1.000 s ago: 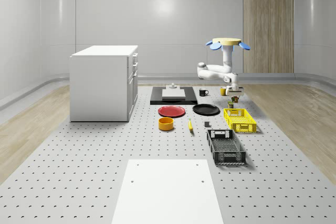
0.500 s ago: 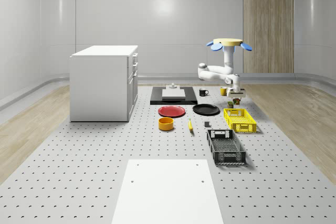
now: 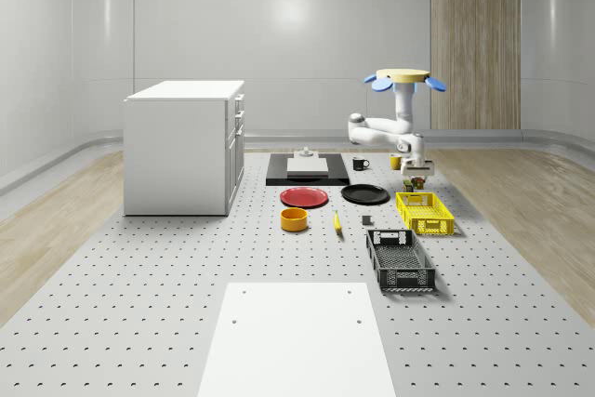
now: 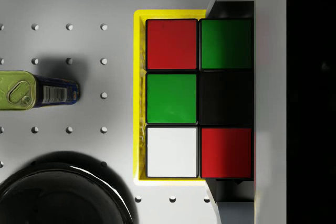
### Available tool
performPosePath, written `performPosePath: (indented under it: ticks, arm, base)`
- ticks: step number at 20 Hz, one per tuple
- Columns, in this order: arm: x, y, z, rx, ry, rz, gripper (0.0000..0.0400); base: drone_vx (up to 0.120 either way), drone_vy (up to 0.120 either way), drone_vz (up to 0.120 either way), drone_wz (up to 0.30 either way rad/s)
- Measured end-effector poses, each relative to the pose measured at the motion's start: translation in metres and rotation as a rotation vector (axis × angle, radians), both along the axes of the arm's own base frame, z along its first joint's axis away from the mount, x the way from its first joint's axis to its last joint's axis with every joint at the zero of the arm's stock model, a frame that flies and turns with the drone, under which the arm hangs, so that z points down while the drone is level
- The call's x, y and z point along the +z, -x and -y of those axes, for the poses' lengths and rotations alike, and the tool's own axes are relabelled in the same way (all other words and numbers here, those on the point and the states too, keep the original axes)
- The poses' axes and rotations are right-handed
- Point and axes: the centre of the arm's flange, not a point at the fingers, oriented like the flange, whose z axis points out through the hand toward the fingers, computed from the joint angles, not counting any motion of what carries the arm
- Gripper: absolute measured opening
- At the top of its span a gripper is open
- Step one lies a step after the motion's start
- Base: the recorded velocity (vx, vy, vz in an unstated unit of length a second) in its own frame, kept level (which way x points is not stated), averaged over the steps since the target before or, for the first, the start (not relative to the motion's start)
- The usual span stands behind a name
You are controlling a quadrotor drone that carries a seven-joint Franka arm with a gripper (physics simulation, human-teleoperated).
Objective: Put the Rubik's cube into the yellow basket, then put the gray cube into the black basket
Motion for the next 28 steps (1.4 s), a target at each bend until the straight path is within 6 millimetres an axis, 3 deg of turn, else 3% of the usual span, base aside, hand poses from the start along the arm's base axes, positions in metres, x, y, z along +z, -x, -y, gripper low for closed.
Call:
performPosePath:
  ticks: [8,15,28]
  arm:
    - [0.000,0.000,0.000,0.000,0.000,0.000,0.0325]
    - [0.001,0.000,0.000,0.000,0.000,0.000,0.0325]
    - [0.047,0.000,0.000,0.000,0.000,0.000,0.0325]
  base:
    - [0.085,0.000,-0.005,0.000]
    - [0.000,0.000,-0.114,0.000]
    - [0.000,0.000,0.000,0.000]
